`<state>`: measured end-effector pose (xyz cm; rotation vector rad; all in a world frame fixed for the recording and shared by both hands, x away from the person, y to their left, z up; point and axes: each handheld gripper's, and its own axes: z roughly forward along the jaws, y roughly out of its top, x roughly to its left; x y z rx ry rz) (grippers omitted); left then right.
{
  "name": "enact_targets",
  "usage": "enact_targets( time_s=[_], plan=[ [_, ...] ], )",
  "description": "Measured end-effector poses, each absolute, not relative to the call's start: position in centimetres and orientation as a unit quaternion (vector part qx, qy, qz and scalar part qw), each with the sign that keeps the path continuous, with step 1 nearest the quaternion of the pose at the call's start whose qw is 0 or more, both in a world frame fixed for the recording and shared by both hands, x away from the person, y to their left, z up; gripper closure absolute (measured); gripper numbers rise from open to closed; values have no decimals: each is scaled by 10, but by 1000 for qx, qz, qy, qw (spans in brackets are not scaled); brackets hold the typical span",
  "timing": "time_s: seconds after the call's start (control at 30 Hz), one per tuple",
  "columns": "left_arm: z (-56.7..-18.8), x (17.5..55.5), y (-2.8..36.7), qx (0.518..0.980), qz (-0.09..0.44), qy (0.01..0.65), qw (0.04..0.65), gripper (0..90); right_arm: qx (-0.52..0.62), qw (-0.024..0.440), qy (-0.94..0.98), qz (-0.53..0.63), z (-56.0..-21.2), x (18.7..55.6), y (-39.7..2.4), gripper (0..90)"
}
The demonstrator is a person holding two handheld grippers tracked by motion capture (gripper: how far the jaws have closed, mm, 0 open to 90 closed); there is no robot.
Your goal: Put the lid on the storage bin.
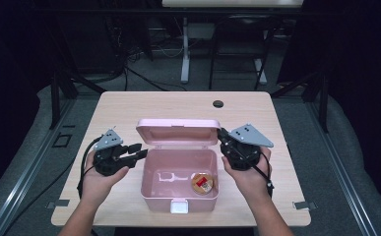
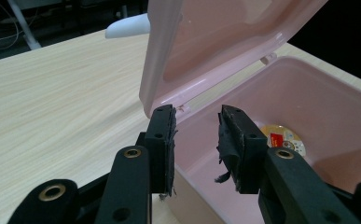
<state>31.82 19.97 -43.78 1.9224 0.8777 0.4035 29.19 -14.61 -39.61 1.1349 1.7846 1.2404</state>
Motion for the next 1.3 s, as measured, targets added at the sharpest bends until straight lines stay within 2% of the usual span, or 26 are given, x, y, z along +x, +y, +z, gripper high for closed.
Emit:
enact_targets(
  time_s=[0.43,0.57,0.83,1.1,1.3],
  plan=[
    [-410,310,205,762,205,360,499,668,433,327,686,484,-397,290,-150,857],
    [-407,313,205,767,217,365,482,672,432,328,688,483,-397,290,-150,856],
    [-393,315,204,764,224,365,482,712,434,321,688,486,-397,289,-152,853],
    [-379,316,195,759,233,360,490,690,434,319,688,487,-399,289,-152,853],
    [-371,318,190,759,236,357,490,735,435,311,688,491,-398,290,-154,851]
  ],
)
